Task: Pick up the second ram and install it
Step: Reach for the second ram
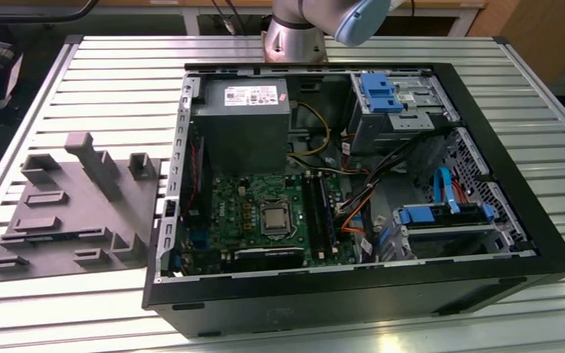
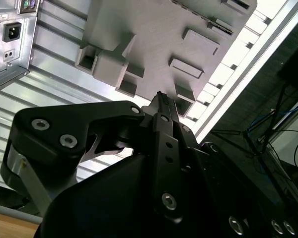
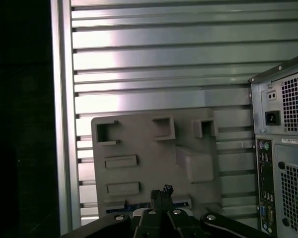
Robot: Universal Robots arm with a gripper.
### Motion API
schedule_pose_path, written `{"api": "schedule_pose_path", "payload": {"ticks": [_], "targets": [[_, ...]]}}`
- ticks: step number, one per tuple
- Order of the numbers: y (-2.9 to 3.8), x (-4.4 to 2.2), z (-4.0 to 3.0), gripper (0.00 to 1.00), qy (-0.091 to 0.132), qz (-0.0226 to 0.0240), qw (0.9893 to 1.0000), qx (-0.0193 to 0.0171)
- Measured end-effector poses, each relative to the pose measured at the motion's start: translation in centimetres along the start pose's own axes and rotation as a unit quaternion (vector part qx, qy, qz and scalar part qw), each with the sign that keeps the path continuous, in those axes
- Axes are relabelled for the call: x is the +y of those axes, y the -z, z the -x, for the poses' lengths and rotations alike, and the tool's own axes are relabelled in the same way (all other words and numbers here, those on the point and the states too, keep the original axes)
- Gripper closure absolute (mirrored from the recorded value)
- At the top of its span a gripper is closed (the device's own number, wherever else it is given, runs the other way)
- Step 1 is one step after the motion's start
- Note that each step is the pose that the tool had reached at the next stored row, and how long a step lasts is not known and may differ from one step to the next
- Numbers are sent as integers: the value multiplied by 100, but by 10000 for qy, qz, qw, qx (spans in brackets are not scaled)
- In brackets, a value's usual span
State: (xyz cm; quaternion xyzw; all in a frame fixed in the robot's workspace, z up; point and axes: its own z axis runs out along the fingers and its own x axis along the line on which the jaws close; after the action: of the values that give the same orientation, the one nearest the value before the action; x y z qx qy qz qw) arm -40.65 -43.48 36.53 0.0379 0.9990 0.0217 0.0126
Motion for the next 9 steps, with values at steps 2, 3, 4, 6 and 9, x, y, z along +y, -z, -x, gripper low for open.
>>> {"api": "schedule_pose_path", "payload": {"ticks": [2,3,4,6,9], "targets": [[-6,-6,-3,89,0,0,10000,1],[-9,-9,-4,89,0,0,10000,1],[-11,-13,-6,89,0,-1,10000,2],[-17,-19,-9,89,0,0,10000,2],[-25,-27,-13,89,0,0,10000,3]]}}
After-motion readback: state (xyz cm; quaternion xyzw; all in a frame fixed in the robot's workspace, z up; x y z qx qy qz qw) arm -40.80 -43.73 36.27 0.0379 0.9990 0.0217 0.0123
